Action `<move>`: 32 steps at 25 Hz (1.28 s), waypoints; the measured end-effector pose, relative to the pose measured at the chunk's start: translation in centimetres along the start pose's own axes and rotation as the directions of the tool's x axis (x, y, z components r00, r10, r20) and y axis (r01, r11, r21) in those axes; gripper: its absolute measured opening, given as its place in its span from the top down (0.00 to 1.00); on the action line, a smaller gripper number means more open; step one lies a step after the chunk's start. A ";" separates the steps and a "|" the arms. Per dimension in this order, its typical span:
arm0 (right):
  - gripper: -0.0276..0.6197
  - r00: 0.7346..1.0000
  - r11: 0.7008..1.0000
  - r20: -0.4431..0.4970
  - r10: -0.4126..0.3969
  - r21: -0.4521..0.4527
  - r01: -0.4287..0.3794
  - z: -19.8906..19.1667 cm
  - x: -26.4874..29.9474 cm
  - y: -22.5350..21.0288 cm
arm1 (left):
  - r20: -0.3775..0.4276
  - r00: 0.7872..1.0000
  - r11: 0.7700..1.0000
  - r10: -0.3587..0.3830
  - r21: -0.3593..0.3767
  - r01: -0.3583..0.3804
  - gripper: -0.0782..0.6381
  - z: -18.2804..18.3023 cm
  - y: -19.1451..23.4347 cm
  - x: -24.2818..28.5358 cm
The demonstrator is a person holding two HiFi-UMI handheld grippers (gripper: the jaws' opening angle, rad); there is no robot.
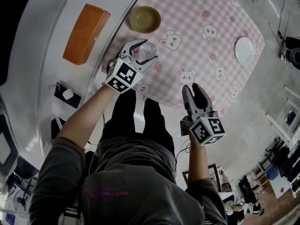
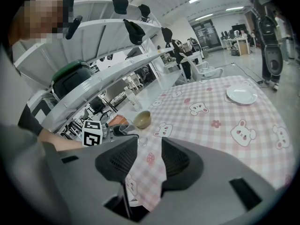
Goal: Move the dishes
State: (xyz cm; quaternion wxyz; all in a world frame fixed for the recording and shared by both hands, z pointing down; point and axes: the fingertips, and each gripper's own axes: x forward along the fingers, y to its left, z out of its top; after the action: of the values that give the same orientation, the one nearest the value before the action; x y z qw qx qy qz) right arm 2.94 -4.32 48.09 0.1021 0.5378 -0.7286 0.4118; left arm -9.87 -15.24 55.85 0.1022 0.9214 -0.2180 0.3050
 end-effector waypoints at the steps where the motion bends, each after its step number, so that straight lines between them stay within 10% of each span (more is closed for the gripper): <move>1: 0.71 1.000 1.000 -0.001 -0.001 0.000 0.001 0.0 0.0 0.0 | 0.000 1.000 1.000 -0.001 -0.001 0.001 0.51 0.0 0.0 0.0; 32: 0.71 0.999 1.000 0.039 -0.011 -0.009 0.012 1.9 -1.7 0.6 | 0.002 1.000 1.000 -0.003 -0.027 0.004 0.46 1.6 0.1 -1.2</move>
State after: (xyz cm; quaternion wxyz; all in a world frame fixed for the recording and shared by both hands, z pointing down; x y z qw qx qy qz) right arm 3.62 -4.40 45.56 0.0930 0.5493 -0.7292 0.3973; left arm -9.96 -15.40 53.81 0.1147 0.9207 -0.2205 0.3010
